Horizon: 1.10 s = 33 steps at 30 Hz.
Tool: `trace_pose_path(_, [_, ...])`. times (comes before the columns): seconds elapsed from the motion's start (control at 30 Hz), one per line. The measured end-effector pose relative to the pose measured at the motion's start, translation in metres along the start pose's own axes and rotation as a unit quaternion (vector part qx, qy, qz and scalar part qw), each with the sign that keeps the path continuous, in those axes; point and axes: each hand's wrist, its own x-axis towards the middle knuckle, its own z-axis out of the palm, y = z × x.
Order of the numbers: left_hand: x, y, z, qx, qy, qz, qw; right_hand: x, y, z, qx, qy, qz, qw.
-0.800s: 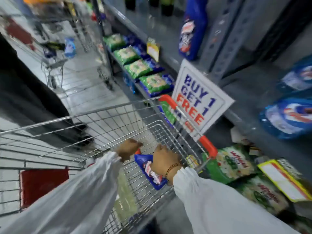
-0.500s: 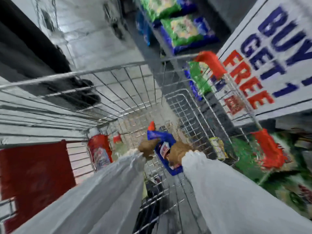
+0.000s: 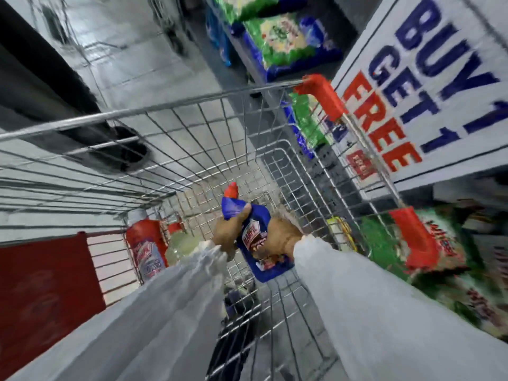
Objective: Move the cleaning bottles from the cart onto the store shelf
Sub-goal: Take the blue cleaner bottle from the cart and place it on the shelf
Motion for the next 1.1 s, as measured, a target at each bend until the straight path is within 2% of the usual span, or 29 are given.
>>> trace_pose_path(0.13, [-0.052,0.047,0.024,-0.046,-0.031,0.061,0.997,-0.040,0.000,-0.023,0.053,0.072,-0.037,0.995])
trace_pose_path(0.33, [-0.167,0.106,0.063,-0.068,-0.094,0.244,0.963,-0.154,0.016,-0.064,0.080,0.204,-0.120,0.968])
trace_pose_path(0.43, [-0.243,0.116,0.083,-0.092,-0.155,0.293,0.939,-0.228,0.031,-0.071,0.087,0.285,-0.169,0.940])
trace_pose_path(0.6, [-0.388,0.106,0.115,-0.132,-0.223,0.371,0.892,-0.356,0.064,-0.053,0.163,0.380,-0.228,0.882])
trace_pose_path(0.77, [-0.514,0.079,0.143,-0.107,-0.328,0.390,0.854,-0.464,0.107,-0.031,0.206,0.487,-0.231,0.817])
trace_pose_path(0.9, [-0.586,0.068,0.175,-0.091,-0.410,0.401,0.814,-0.552,0.133,-0.021,0.176,0.567,-0.211,0.777])
trace_pose_path(1.1, [-0.660,0.058,0.212,-0.077,-0.466,0.400,0.785,-0.636,0.158,-0.010,0.168,0.665,-0.174,0.707])
